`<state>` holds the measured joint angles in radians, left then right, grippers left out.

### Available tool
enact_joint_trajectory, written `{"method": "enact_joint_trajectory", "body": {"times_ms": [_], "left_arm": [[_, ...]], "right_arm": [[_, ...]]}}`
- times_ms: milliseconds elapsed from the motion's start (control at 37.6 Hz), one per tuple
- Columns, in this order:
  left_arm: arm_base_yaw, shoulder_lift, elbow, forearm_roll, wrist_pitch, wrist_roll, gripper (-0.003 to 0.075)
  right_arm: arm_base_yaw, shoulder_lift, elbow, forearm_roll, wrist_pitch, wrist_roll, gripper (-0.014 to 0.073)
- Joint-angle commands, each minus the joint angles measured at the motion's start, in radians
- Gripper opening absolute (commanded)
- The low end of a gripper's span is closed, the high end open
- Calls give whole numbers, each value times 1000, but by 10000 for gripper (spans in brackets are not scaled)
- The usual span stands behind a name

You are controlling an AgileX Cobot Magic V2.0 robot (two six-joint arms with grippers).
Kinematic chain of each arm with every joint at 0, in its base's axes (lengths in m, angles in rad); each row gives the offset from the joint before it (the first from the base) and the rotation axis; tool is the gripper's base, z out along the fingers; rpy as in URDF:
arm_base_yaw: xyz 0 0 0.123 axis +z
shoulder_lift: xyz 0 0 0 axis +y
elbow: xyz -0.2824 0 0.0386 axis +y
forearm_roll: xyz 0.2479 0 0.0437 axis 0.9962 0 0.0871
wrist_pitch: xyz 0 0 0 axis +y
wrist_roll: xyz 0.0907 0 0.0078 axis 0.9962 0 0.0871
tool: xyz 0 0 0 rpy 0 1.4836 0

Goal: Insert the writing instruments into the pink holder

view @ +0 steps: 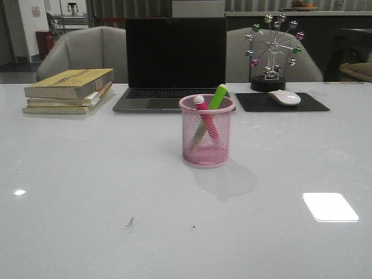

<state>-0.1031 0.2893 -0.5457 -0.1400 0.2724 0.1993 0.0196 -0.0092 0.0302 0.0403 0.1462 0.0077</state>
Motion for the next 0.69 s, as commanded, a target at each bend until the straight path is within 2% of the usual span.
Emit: {"method": "enact_joint_trajectory", "body": {"times_ms": [0, 106, 399, 665], "left_arm": [[1, -57, 30, -13, -226, -3, 99], [1, -155, 106, -13, -309, -3, 99], [46, -320, 240, -13, -312, -3, 99], [46, -318, 374, -68, -316, -3, 99]], "right_arm": [[-4, -20, 1, -1, -78, -8, 20], [-4, -20, 1, -1, -78, -8, 20], [-4, -20, 1, -1, -78, -8, 20], [-4, -20, 1, -1, -78, -8, 20]]}}
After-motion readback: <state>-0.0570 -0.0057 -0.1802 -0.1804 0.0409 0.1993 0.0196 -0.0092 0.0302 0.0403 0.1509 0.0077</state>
